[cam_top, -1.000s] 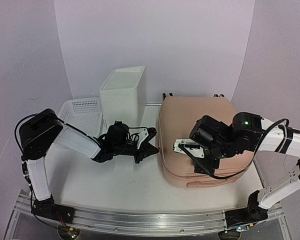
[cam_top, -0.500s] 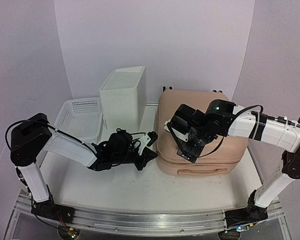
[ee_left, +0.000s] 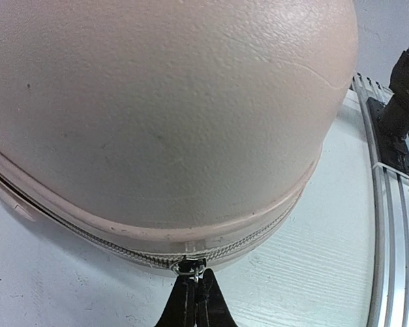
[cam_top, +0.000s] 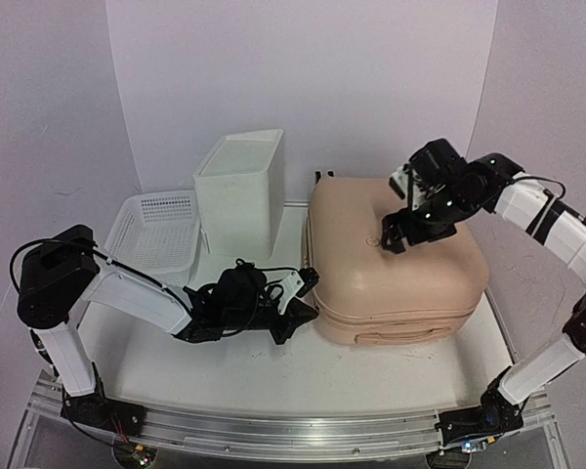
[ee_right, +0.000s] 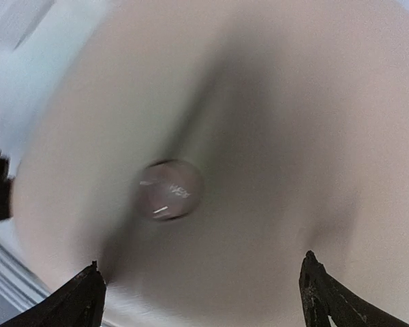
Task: Open, take out, and arrange the luggage
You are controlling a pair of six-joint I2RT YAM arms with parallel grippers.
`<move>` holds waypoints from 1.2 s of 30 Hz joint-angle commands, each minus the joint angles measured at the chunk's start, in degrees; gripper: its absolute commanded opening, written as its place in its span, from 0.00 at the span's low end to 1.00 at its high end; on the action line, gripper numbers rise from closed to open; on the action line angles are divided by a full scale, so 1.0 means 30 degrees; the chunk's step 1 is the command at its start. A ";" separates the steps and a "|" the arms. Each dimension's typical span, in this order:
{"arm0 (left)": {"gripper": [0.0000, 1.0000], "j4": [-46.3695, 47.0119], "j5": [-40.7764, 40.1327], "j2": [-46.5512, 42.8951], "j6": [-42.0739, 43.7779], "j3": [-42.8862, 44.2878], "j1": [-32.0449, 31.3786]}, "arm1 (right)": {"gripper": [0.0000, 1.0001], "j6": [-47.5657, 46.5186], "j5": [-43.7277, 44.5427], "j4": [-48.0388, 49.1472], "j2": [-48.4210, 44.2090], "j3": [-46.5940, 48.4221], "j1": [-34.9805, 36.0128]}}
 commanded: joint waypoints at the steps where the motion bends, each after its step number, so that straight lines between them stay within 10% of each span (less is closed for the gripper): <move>1: 0.00 0.0805 0.2193 -0.1260 -0.1056 0.0248 -0.0404 | 0.98 0.1053 -0.1886 0.0488 0.0788 0.1935 -0.6025; 8: 0.00 -0.0316 0.1695 -0.0754 -0.2635 0.1076 -0.0082 | 0.98 0.1536 -0.6004 0.0501 0.2757 0.2114 -1.2200; 19: 0.00 -0.2222 0.1856 0.0680 -0.6201 0.3463 0.2479 | 0.80 0.2759 -1.1134 0.2076 -0.2514 -0.7357 -1.2386; 29: 0.00 -0.5020 -0.2337 -0.0417 -0.4618 0.4902 0.4235 | 0.75 0.9601 -0.9290 0.4821 -0.6964 -1.0753 -0.2110; 36: 0.00 -0.6033 -0.3417 -0.2083 -0.3620 0.3038 0.4317 | 0.98 0.5734 -0.3220 0.0990 -0.5381 -0.3833 -0.2708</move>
